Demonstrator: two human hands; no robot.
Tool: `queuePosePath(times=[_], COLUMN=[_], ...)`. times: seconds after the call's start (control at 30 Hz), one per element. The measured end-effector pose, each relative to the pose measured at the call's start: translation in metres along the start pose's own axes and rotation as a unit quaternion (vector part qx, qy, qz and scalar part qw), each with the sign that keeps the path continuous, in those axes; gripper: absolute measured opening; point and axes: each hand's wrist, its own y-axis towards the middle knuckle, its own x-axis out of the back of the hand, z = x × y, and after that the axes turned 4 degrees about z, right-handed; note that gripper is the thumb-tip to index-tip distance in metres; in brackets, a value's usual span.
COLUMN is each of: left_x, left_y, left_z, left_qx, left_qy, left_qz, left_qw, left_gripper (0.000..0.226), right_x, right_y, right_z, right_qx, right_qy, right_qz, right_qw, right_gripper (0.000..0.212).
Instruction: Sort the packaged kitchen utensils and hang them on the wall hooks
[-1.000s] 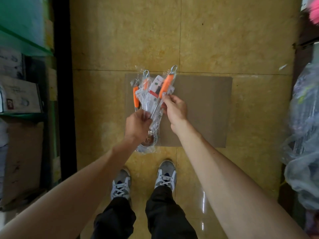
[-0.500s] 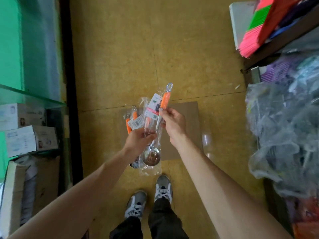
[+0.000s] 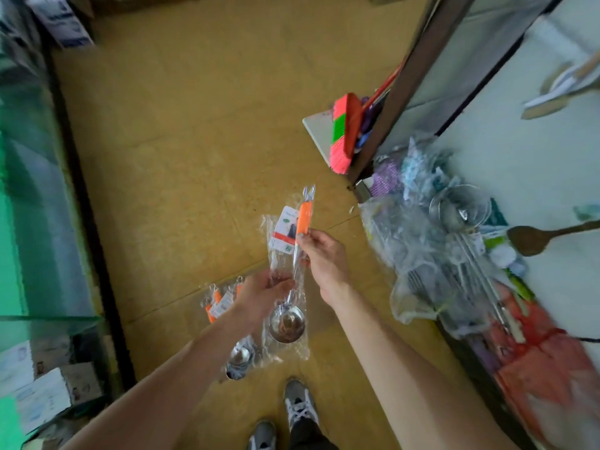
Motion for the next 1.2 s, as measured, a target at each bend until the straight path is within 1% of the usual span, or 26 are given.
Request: queuePosePath(times=[0.1,0.2,0.27,0.37,0.43,0.53,0.63,0.83,0.9,1.0,1.07,1.17,1.2], left_x=[-0.014,-0.033,-0.048,-0.074,-0.096,-0.135,-0.180,-0.290,-0.328,-0.385,-0.427,-0.490,-0.522], left_y=[-0.013,-0.020,-0.019,-0.018,-0.019,-0.027,-0.035,-0.069,-0.084,-0.108,-0.123,-0.156,-0.173], left_z=[-0.034,-0.070,-0.087,-0.109,-0.119,-0.130,-0.135,-0.141,-0.140,-0.136,-0.131,-0.126,-0.121], left_qx=[-0.022,-0.044,-0.058,-0.077,-0.087,-0.089,-0.096,-0.110,-0.120,-0.135,-0.137,-0.141,-0.145], left_qy=[0.002,0.008,0.016,0.027,0.051,0.053,0.078,0.131,0.157,0.196,0.215,0.236,0.241], left_qz=[0.049,0.069,0.082,0.105,0.127,0.146,0.148,0.195,0.219,0.259,0.272,0.309,0.327], left_qw=[0.999,0.997,0.995,0.991,0.987,0.984,0.981,0.966,0.956,0.936,0.928,0.910,0.902], left_gripper=[0.006,0.007,0.008,0.014,0.012,0.009,0.010,0.010,0.012,0.014,0.017,0.011,0.009], right_x=[0.024,0.051,0.068,0.096,0.119,0.158,0.200,0.299,0.333,0.386,0.422,0.473,0.498], right_y=[-0.023,-0.040,-0.048,-0.064,-0.074,-0.091,-0.113,-0.170,-0.196,-0.240,-0.272,-0.320,-0.344], right_z=[0.035,0.066,0.082,0.100,0.107,0.110,0.109,0.093,0.087,0.076,0.067,0.051,0.041], right_qx=[0.023,0.056,0.072,0.099,0.113,0.119,0.134,0.136,0.142,0.139,0.143,0.144,0.149], right_qy=[-0.003,0.006,0.009,0.017,0.014,-0.006,0.010,0.031,0.067,0.081,0.089,0.101,0.108], right_qz=[-0.035,-0.059,-0.072,-0.086,-0.102,-0.122,-0.143,-0.194,-0.210,-0.238,-0.258,-0.292,-0.309], right_qw=[0.999,0.997,0.995,0.991,0.988,0.985,0.980,0.971,0.965,0.958,0.951,0.940,0.933], right_gripper=[0.019,0.014,0.017,0.024,0.025,0.025,0.022,0.018,0.014,0.018,0.019,0.013,0.013])
